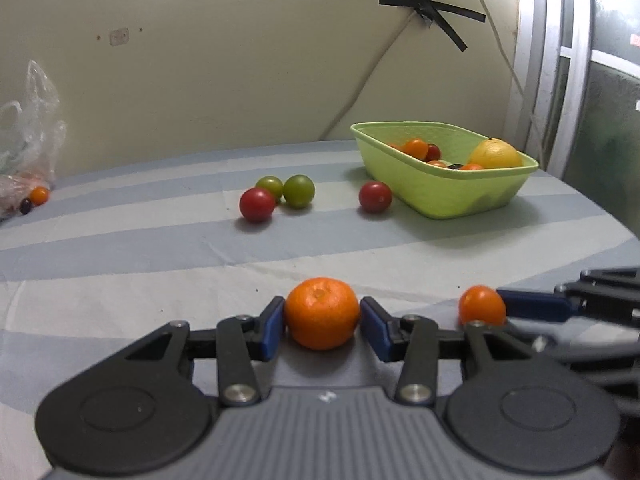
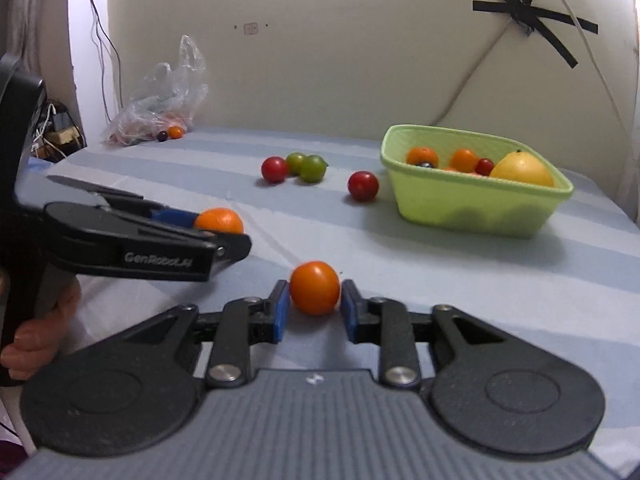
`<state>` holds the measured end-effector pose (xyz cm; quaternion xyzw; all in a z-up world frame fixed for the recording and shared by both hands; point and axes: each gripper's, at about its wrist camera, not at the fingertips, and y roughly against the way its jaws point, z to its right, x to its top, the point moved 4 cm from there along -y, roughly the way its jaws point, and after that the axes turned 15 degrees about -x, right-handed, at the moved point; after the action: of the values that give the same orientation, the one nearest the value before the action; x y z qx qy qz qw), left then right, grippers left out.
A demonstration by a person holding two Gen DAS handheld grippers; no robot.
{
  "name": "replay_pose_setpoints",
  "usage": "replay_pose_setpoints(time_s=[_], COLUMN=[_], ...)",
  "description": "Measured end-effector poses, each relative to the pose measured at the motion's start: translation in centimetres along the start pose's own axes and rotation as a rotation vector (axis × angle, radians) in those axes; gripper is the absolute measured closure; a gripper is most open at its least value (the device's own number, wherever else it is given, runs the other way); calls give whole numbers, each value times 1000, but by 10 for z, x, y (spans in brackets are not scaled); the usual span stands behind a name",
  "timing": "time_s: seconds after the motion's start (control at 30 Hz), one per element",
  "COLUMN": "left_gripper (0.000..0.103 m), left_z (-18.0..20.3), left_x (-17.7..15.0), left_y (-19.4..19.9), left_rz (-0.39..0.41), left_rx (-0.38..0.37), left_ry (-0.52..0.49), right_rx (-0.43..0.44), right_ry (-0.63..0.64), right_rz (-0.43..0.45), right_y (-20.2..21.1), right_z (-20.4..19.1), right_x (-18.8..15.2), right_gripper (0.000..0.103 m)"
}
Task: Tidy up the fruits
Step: 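Grasp an orange cherry tomato with the right gripper while the left gripper grasps a mandarin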
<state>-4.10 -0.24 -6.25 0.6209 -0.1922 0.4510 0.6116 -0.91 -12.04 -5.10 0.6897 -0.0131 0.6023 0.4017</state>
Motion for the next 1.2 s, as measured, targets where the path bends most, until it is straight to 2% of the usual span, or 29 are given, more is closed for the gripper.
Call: replay_pose_setpoints(time_s=[0.13,0.37,1.2], left_gripper=[52,47,43], left_z=[-2,-3,-3], left_x=[0,-1,-1], left_y=[1,2,2], left_rz=[4,6,10], left_rx=[44,74,91], left_ry=[8,12,16], right_rx=[-7,-2,-54], right_ry=[11,-19,29], right_rz=[9,8,17], right_y=[5,5,6], right_z=[1,5,-2], right_x=[-4,-5,-5], right_gripper=[67,67,64])
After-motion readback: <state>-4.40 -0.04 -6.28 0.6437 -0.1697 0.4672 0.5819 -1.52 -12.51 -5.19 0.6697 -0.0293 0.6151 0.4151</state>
